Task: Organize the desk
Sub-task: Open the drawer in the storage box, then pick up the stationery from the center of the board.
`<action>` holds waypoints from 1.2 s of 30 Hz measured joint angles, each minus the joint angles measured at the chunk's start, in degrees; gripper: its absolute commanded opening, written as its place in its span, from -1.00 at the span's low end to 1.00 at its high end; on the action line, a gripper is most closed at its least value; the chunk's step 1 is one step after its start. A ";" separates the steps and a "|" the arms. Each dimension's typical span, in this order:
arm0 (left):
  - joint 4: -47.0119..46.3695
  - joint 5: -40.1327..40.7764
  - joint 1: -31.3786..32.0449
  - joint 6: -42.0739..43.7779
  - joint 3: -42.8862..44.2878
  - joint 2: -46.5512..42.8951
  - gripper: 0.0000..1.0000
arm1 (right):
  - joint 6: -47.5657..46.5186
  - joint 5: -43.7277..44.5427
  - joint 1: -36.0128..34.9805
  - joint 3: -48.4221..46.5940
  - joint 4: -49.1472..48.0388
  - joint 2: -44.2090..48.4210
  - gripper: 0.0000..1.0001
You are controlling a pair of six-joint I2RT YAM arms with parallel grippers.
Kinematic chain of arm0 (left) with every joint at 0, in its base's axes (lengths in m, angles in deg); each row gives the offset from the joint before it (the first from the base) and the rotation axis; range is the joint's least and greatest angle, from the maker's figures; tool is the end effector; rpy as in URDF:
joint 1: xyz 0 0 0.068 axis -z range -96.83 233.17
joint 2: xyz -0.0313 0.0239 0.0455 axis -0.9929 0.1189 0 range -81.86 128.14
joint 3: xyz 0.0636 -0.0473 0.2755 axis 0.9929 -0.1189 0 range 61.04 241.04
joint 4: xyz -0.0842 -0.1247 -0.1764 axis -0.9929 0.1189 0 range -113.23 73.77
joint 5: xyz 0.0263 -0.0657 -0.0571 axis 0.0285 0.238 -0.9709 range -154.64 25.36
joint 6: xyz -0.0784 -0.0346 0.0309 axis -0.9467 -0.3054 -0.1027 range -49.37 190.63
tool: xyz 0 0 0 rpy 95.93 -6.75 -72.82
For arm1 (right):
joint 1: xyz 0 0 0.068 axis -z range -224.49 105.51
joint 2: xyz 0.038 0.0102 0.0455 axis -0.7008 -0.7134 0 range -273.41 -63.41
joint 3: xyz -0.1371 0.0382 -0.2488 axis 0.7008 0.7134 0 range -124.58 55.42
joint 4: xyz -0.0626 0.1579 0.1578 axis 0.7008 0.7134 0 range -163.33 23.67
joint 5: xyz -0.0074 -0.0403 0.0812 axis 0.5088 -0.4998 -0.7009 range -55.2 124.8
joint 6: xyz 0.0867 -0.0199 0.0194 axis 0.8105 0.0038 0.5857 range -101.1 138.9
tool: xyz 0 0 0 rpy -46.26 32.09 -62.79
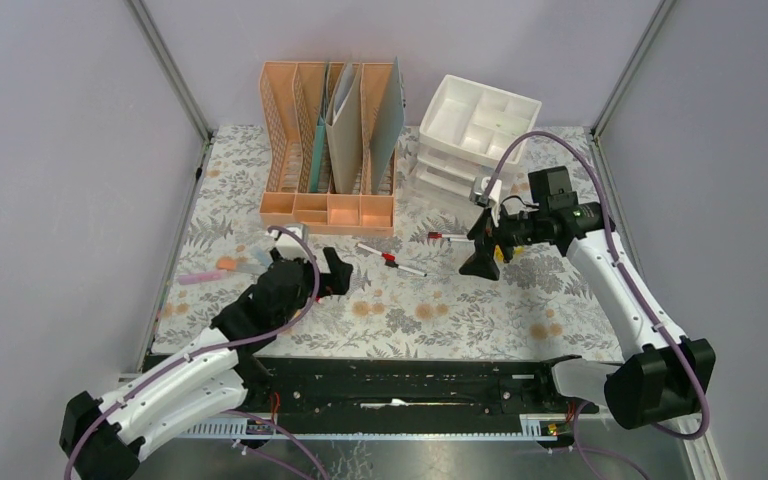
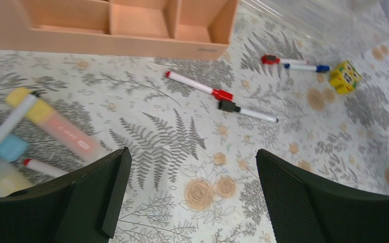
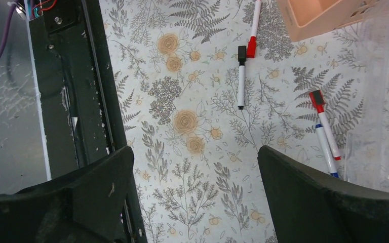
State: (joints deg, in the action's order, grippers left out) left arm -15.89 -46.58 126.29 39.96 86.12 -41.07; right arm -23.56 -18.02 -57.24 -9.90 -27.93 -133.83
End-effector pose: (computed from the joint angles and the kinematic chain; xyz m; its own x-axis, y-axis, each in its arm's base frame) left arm 0.1415 -0.0979 0.2360 -0.4711 -0.2234 -0.8533 0.2339 0.9011 -0.3650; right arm 0.2030 0.1125 0.3214 -0.1315 -0.4481 -0.8843 -0.9711 0.2375 0.0241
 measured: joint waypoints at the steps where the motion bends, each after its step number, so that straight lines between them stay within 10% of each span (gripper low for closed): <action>1: 1.11 1.20 -0.33 -0.33 0.46 -0.52 0.97 | 0.20 -0.44 0.00 0.94 -0.66 -0.02 0.99; 12: 9.14 7.65 -11.87 -5.42 1.57 -3.43 0.97 | 2.01 -0.83 0.00 4.37 -4.37 0.28 0.99; 21: 9.79 -1.88 -31.54 -9.03 1.57 2.34 0.94 | 3.89 1.25 0.00 4.44 -6.12 1.60 0.99; 36: 12.28 -3.93 -49.62 -22.14 5.38 19.34 0.32 | 4.81 1.42 -0.02 4.57 -7.02 1.60 0.99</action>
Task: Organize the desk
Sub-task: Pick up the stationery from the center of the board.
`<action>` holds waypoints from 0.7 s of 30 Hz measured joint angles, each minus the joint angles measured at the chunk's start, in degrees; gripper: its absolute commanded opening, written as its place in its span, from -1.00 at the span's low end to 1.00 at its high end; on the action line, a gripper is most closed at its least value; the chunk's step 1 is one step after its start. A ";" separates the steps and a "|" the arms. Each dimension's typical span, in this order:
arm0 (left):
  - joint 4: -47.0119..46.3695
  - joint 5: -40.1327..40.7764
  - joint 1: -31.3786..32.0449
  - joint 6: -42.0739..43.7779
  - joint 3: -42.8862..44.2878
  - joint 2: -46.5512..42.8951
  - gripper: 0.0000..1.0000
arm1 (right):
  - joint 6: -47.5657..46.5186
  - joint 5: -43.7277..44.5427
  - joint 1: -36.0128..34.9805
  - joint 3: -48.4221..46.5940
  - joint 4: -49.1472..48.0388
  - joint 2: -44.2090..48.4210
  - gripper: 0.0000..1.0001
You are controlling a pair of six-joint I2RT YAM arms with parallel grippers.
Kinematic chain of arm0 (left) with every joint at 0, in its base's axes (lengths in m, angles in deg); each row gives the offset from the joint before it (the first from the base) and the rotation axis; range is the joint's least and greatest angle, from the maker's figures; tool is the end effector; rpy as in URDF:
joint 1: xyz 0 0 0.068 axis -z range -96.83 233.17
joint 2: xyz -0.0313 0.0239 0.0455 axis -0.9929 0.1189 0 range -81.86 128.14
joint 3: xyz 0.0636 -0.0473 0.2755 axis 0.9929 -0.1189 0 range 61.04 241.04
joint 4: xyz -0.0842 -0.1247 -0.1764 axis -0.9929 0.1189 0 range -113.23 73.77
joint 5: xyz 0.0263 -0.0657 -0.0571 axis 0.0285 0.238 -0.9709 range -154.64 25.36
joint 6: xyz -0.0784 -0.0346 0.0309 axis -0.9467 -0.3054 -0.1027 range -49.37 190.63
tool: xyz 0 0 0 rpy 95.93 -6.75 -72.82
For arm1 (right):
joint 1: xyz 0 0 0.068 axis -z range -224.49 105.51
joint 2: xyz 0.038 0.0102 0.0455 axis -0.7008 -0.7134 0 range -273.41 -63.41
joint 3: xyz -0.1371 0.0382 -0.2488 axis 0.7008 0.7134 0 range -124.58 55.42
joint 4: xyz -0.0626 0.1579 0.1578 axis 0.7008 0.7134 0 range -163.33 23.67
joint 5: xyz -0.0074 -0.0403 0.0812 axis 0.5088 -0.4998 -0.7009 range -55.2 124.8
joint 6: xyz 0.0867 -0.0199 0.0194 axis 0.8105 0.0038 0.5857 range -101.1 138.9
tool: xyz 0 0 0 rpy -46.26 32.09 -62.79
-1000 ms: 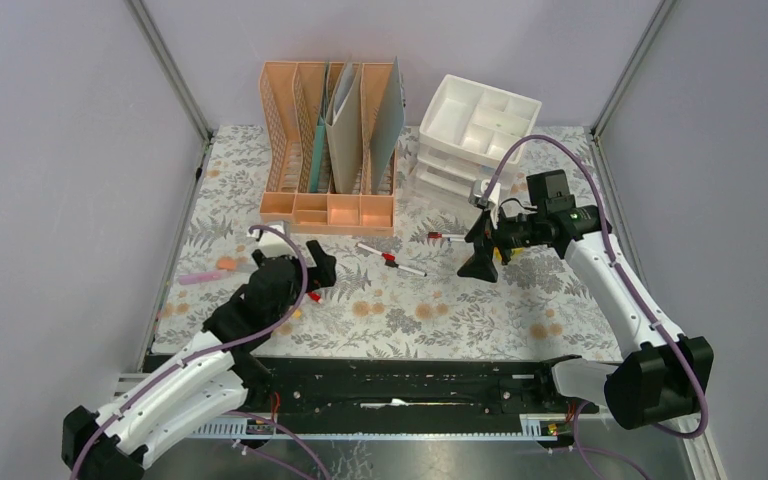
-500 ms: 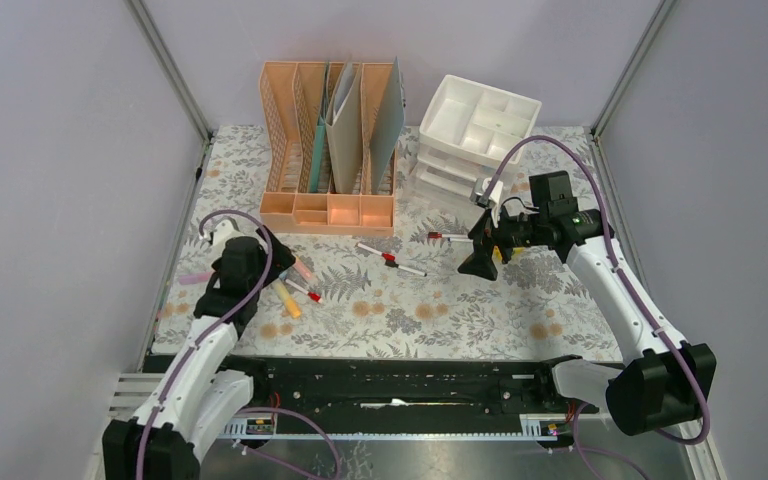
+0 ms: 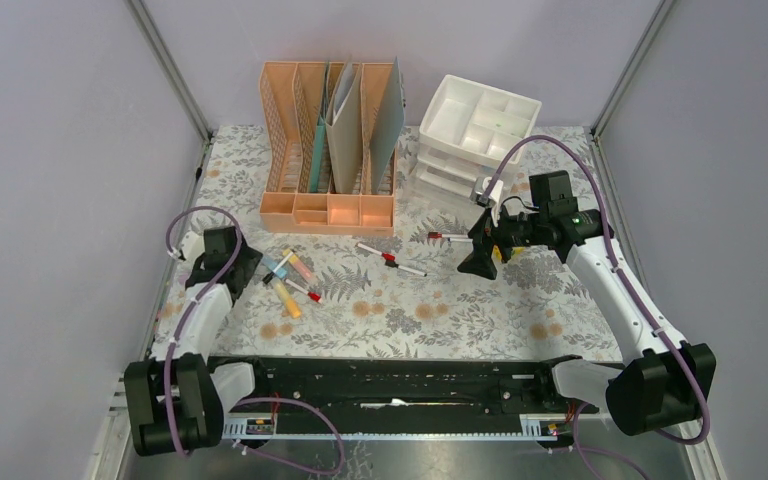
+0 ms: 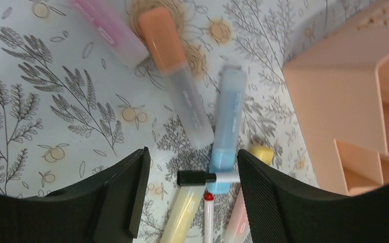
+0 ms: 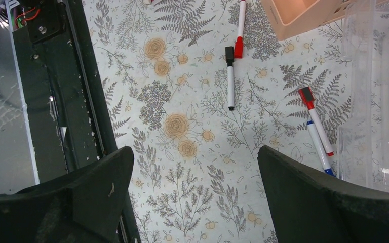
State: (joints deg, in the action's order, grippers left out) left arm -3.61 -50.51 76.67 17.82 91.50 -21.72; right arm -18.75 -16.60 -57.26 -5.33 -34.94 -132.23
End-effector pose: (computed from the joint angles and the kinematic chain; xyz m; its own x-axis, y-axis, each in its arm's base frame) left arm 0.1927 0.0420 0.1854 -0.2417 -0.8051 -0.5416 -0.7621 0.5030 -0.4076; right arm 0.2053 0.1118 0.3119 -0.1548 -0.4259 -0.8915 -0.9567 0.2897 0.0277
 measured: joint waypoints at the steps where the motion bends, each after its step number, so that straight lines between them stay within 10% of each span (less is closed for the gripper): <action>1: -0.02 0.11 -0.87 -0.72 0.55 1.01 0.30 | 0.00 0.04 0.00 0.00 -0.02 0.00 0.99; 21: 4.83 0.09 -5.92 -4.20 17.66 29.42 0.05 | 0.04 1.31 -0.04 0.31 -0.26 0.00 0.99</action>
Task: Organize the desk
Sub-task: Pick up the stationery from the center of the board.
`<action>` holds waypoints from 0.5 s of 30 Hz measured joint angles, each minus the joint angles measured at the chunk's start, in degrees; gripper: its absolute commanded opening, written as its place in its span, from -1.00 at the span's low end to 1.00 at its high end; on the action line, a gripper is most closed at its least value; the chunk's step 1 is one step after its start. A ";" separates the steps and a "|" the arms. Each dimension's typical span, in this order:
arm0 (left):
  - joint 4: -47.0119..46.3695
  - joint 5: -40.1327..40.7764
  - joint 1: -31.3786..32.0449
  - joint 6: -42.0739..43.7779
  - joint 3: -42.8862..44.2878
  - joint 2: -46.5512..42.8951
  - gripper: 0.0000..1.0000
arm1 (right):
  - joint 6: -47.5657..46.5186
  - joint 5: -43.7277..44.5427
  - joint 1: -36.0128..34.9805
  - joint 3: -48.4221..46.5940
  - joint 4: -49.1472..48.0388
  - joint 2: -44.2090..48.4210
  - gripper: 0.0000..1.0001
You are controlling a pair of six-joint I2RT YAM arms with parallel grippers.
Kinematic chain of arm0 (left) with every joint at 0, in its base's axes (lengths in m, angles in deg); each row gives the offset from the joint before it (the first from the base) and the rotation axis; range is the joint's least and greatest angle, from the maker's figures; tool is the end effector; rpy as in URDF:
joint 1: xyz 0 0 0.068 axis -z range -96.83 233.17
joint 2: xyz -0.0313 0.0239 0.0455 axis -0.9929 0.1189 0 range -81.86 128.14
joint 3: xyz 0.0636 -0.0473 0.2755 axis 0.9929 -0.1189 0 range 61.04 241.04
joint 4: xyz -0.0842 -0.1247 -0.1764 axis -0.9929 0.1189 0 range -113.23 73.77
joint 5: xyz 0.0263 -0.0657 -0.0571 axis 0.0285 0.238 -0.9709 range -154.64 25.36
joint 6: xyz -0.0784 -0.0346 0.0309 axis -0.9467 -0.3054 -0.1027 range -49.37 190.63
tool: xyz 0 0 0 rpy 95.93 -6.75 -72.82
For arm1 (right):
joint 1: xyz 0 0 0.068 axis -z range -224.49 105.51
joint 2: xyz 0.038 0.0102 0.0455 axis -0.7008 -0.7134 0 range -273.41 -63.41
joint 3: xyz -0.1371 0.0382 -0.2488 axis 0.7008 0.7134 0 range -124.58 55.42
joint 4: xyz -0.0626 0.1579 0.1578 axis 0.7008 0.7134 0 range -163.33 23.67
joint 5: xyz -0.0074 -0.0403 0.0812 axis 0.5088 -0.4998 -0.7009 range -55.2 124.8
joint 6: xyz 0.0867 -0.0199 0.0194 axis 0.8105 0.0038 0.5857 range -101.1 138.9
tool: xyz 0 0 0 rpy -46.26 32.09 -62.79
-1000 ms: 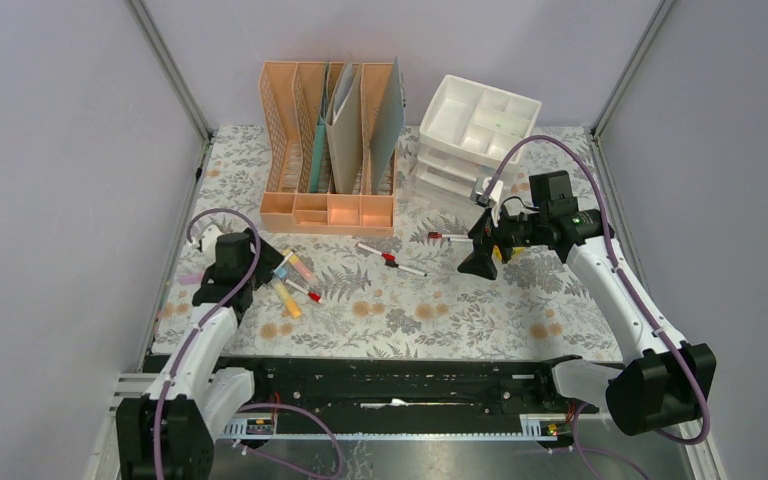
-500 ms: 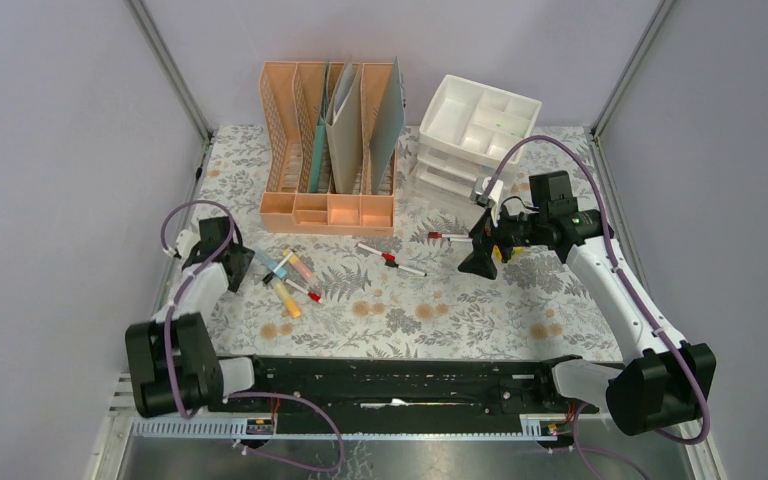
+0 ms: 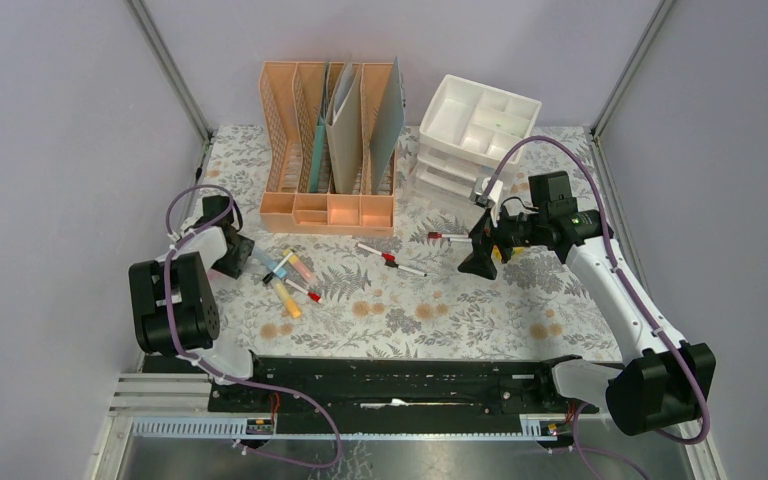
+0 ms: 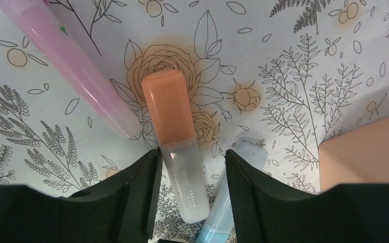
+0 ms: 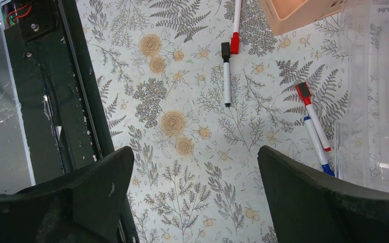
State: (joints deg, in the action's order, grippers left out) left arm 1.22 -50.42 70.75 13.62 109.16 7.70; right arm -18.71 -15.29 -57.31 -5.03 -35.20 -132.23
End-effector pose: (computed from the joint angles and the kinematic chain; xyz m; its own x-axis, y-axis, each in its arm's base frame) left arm 0.2691 0.0798 0.1560 -0.2282 -0.8829 -0.4105 -0.9146 0.3389 -0.2205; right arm 0.2066 0.1111 0.3097 -0.1592 -0.4378 -0.8849 -0.9522 0.3046 0.0206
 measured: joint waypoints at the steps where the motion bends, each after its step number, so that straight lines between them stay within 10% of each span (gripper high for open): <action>1: 0.70 -0.02 -0.02 0.09 0.96 0.79 0.02 | 0.00 0.00 0.00 0.00 -0.02 0.00 0.99; 10: 2.32 -1.05 -0.09 1.38 1.81 1.53 -0.12 | 0.04 0.07 0.00 0.00 -0.33 0.00 0.99; 15: 2.89 -3.10 -0.09 2.93 1.92 1.57 -0.62 | 0.04 0.07 0.00 0.00 -0.35 0.00 0.99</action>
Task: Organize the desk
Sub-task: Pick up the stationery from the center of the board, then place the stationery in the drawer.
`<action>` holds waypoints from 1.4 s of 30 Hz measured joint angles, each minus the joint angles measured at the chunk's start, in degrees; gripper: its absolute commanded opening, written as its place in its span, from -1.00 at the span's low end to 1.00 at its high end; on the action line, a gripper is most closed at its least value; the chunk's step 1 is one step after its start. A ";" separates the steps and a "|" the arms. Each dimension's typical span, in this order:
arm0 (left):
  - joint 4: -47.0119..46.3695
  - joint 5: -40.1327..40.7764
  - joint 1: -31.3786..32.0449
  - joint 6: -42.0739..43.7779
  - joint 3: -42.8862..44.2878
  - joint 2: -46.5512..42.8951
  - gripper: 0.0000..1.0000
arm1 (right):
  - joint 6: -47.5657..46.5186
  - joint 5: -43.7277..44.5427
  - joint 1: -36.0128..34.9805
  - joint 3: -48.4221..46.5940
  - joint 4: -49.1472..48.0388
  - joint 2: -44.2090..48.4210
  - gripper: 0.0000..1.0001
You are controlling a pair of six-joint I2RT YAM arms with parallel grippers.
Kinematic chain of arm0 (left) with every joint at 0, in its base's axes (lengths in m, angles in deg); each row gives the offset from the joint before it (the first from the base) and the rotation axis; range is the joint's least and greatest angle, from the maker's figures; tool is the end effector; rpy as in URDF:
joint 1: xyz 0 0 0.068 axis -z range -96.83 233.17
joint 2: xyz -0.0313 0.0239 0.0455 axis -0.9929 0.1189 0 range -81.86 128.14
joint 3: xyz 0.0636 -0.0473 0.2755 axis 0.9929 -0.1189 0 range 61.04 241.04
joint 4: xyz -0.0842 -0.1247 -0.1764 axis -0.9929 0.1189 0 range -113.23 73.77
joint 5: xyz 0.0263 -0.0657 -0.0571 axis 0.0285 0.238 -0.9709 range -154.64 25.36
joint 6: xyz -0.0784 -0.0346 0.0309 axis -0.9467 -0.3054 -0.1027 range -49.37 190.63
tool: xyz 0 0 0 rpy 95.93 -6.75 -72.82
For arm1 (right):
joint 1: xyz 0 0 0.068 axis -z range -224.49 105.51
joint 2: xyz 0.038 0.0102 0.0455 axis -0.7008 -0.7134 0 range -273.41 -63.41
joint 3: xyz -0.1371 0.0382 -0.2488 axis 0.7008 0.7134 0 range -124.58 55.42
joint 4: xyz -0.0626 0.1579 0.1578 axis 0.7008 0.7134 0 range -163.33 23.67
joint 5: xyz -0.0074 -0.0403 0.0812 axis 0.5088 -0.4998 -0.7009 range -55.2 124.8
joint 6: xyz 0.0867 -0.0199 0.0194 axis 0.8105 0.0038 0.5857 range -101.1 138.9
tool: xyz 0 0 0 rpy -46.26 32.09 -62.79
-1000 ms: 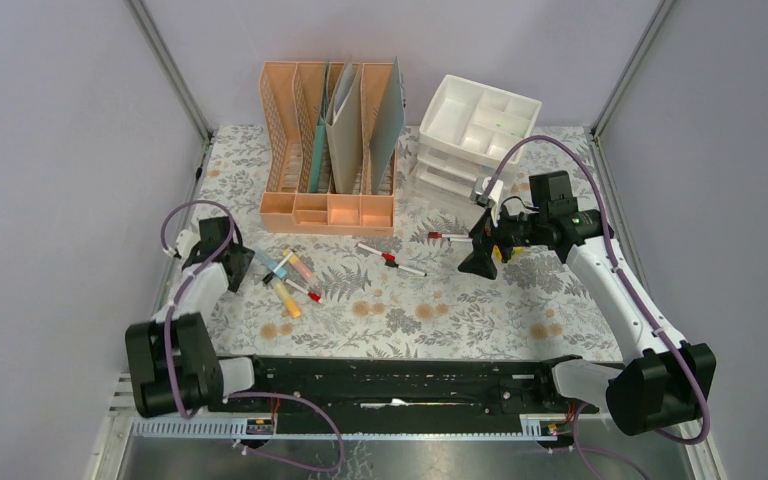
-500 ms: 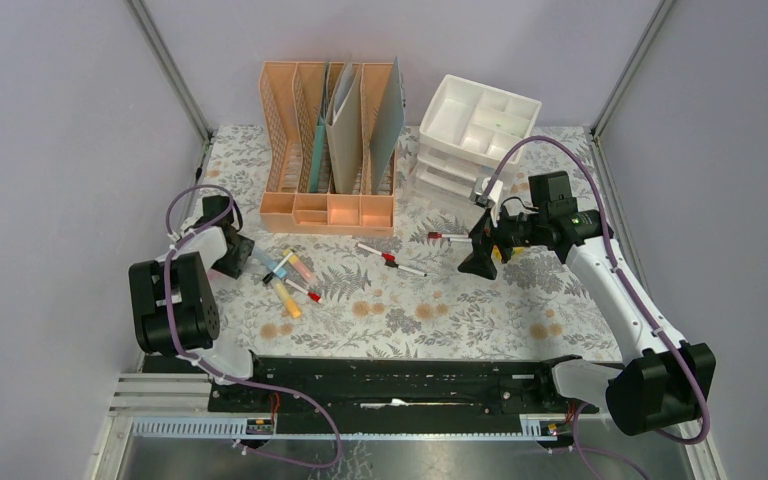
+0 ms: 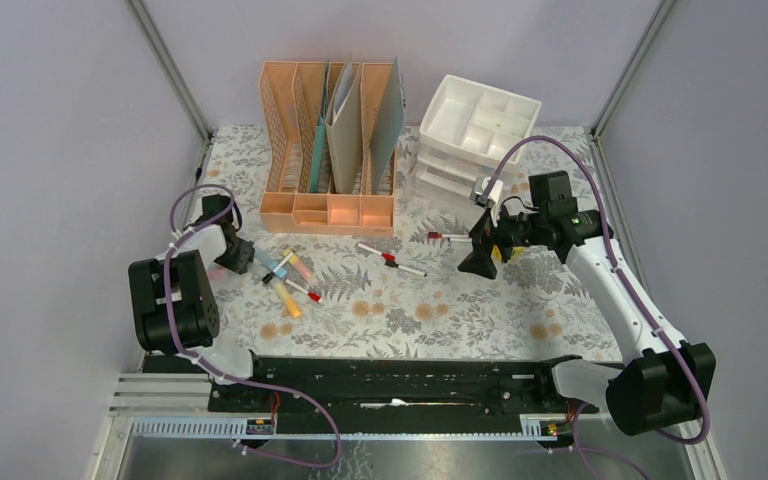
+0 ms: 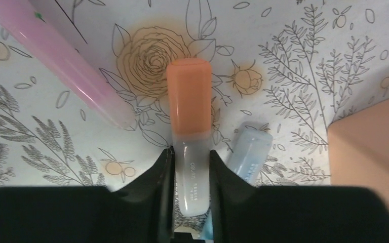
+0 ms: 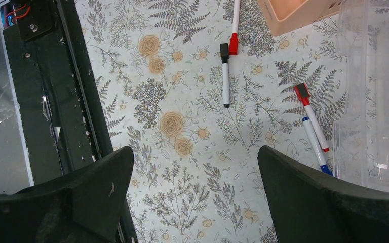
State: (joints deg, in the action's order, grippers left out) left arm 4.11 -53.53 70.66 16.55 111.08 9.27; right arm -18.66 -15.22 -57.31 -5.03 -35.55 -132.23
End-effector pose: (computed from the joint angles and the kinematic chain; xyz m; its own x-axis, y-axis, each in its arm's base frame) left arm 0.2722 0.0765 0.1536 -0.3043 -0.8816 -0.3608 -0.9006 0.3897 -0.1925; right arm 0.2072 0.1112 0.3102 -0.1549 -0.4370 -0.8860 -0.9520 0.3058 0.0156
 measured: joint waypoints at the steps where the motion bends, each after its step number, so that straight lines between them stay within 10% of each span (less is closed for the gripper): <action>1: 0.04 -0.63 0.02 0.35 0.04 0.00 -0.70 | 0.02 0.00 0.00 0.00 0.00 0.00 0.99; 20: -1.46 -12.00 0.66 4.83 -8.26 -20.26 -1.00 | 0.39 -0.70 0.00 0.76 -0.90 0.04 0.99; 30: -18.58 -33.27 2.01 5.33 -19.61 -34.71 -1.00 | 0.68 -7.23 -0.07 2.40 -1.90 0.00 0.98; 42: -50.80 -34.93 29.70 0.11 -29.03 -44.83 -1.00 | 11.74 -19.19 -0.26 8.55 -13.99 -0.87 0.96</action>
State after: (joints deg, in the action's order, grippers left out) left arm -46.69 -88.45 100.36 16.66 82.06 -35.56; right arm -6.93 -34.41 -57.57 3.52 -49.54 -133.10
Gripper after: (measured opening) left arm 0.270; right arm 0.988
